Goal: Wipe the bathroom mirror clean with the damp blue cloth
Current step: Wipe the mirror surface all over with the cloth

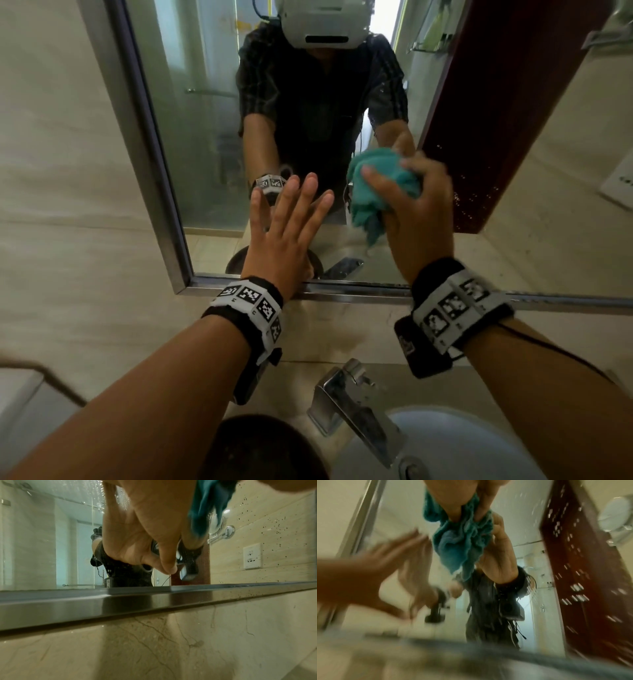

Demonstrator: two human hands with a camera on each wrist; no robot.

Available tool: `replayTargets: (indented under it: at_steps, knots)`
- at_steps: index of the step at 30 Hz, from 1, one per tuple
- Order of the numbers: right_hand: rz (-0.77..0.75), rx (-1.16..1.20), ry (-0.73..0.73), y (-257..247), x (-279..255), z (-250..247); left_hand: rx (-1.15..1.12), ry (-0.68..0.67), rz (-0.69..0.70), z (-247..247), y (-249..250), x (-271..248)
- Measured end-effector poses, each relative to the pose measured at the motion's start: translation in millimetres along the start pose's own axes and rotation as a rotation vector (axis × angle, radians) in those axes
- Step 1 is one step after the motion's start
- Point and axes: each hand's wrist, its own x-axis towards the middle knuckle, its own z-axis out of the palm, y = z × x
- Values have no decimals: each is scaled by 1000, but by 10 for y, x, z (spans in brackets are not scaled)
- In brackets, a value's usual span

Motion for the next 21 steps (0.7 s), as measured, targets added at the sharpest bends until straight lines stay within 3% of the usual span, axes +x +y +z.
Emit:
replayTargets:
  at_steps: [2,4,5,8,11,13,18,21]
  knots:
    - [-23,11,-89,-14,-291,188,-13,16,1,5,-3,-3]
    - [-88,69,-366,-74,-546,290,-19,14,5,-9,-4,-12]
    - [-113,12,-432,-34,-625,295,-16,17,7,-8,-8,-10]
    - [-75,19,-342,52,-448,143,-17,25,7,1,-24,0]
    - [-37,34,-35,10,-152,56,-38,36,13,32,-32,1]
    - [22,44,27,49,-147,175,-31,39,19,44,-35,2]
    - [-21,-20,-310,-147,-728,461,-15,58,21,87,-29,-8]
    - [-23,67,-338,-85,-901,488,-22,74,19,95,-29,-13]
